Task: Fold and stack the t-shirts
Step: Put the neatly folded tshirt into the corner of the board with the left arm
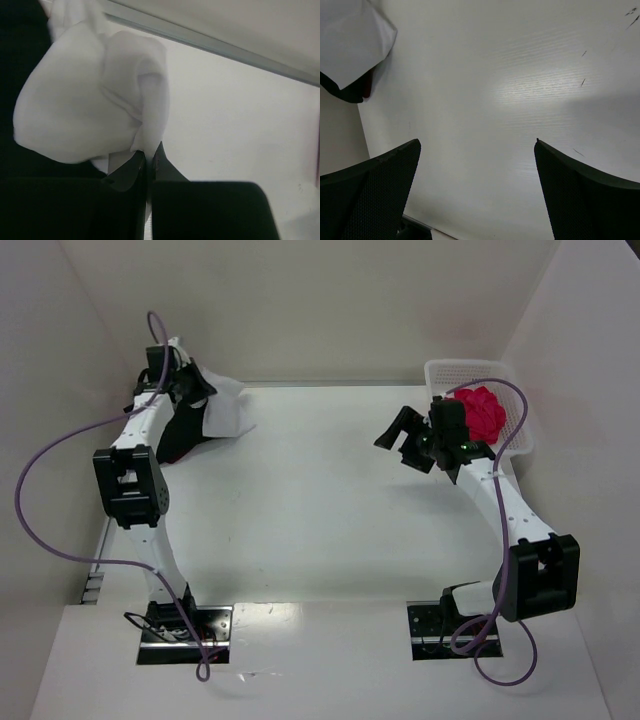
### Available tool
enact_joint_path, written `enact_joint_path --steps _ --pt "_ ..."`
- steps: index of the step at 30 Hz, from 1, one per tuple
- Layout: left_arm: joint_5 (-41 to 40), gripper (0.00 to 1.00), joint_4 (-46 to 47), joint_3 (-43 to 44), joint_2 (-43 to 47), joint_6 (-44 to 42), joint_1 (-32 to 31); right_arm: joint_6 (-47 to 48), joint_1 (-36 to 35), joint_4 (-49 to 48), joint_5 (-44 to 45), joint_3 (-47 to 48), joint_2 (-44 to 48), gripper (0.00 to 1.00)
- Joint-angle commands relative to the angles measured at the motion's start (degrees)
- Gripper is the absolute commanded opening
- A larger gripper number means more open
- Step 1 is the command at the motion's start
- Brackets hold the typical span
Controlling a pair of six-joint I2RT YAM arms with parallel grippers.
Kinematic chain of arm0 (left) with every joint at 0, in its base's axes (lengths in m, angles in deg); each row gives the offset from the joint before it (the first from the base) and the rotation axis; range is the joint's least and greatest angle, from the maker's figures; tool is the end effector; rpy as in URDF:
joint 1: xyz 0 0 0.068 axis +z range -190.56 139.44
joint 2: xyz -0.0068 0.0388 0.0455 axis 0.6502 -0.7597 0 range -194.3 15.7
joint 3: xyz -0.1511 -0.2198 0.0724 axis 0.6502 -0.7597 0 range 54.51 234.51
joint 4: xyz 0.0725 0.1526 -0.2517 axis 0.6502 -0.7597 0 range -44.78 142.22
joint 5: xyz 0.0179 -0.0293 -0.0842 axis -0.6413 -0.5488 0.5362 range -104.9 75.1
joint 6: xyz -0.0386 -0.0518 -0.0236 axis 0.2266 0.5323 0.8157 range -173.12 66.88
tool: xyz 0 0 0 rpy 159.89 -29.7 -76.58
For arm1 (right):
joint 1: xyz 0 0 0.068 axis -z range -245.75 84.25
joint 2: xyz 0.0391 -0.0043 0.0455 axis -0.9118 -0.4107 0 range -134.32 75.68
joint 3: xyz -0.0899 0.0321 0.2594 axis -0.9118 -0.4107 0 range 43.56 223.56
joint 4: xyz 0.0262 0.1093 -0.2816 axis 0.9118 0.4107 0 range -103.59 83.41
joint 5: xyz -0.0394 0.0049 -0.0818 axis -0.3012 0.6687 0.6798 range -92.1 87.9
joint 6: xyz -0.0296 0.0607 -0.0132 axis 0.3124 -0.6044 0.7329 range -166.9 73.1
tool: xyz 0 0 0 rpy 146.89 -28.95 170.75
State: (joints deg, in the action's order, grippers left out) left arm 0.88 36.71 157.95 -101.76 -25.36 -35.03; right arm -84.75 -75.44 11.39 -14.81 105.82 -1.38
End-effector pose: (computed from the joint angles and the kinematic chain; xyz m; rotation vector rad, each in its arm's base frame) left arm 0.5483 0.0380 0.2764 -0.4390 2.0610 -0.5217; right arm 0.3464 0.0715 0.2764 0.4501 2.2955 0.6793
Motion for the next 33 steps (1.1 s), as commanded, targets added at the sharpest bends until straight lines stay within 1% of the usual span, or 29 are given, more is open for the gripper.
enact_joint_path --steps 1,10,15,23,28,31,32,33 --pt "3.6 0.00 -2.9 4.1 -1.0 -1.7 3.7 -1.1 0.6 -3.9 0.2 0.7 2.7 1.00" --pt "6.3 0.00 -4.4 9.0 0.0 -0.6 11.0 -2.8 0.6 -5.5 -0.8 0.7 0.9 1.00" --pt "6.3 0.00 -6.4 12.0 0.0 -0.6 14.4 -3.5 0.6 -5.5 -0.8 0.1 0.9 1.00" --pt "4.8 0.00 -5.5 6.6 2.4 0.0 19.1 -3.5 0.6 -5.5 -1.4 -0.4 0.9 1.00" --pt "0.5 0.00 -5.0 4.5 2.4 0.7 20.9 -3.5 0.6 -5.5 -1.4 -0.4 0.3 1.00" --pt "-0.7 0.00 -4.4 2.7 2.4 2.0 22.6 -3.5 0.6 -5.5 -0.6 -0.4 0.5 1.00" --pt "-0.7 0.04 -4.4 2.6 2.4 2.5 23.3 -3.4 0.6 -5.5 -0.4 -0.4 0.9 1.00" --pt "-0.7 0.14 -4.4 2.6 2.4 2.5 23.3 -2.9 0.6 -5.5 0.1 -0.4 0.9 1.00"
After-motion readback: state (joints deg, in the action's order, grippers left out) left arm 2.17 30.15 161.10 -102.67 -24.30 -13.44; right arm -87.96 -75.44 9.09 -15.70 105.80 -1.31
